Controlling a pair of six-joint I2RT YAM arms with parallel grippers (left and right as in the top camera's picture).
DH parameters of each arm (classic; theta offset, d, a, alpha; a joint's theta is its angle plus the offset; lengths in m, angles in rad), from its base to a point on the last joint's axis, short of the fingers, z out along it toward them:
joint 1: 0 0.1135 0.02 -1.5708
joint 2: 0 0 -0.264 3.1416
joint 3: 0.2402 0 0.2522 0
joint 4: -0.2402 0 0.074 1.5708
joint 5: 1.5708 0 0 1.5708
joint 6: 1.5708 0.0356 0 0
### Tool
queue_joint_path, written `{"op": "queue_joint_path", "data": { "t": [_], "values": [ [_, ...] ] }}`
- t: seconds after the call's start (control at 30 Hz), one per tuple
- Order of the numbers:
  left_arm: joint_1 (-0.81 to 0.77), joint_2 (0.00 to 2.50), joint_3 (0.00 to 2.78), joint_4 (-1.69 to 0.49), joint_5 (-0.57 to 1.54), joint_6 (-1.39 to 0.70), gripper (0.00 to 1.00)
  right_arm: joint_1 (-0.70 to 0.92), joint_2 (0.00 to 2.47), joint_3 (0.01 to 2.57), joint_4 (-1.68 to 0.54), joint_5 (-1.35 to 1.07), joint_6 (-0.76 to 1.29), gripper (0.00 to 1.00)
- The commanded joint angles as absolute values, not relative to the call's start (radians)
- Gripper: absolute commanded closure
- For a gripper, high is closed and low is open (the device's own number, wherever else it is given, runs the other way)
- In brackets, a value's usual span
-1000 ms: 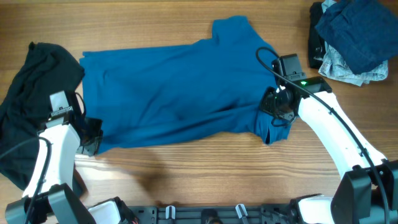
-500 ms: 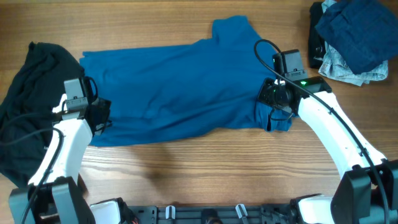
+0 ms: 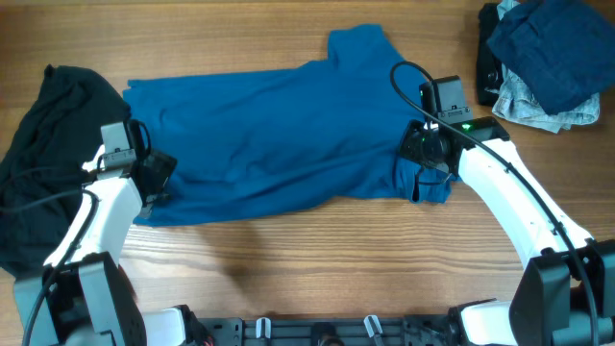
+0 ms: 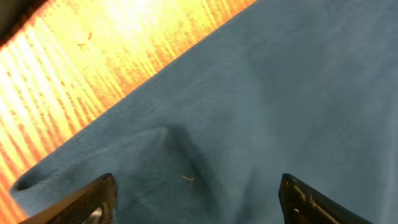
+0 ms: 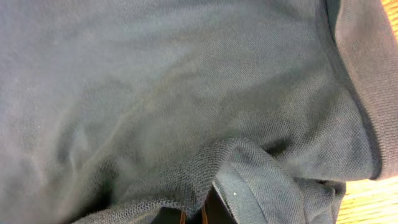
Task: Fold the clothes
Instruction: 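Lay the folded hem down and adjust the fold edges with both grippers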
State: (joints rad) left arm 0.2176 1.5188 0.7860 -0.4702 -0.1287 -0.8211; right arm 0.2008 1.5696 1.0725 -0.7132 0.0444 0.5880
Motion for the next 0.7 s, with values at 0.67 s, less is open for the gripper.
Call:
{"op": "queue_joint_path", "data": {
  "t": [0.67],
  "values": [
    [0.350, 1.489, 0.908, -0.827, -0.024, -1.109, 0.04, 0.195, 1.583, 1.092, -0.753, 0.037, 0.565, 0.95]
  ]
}}
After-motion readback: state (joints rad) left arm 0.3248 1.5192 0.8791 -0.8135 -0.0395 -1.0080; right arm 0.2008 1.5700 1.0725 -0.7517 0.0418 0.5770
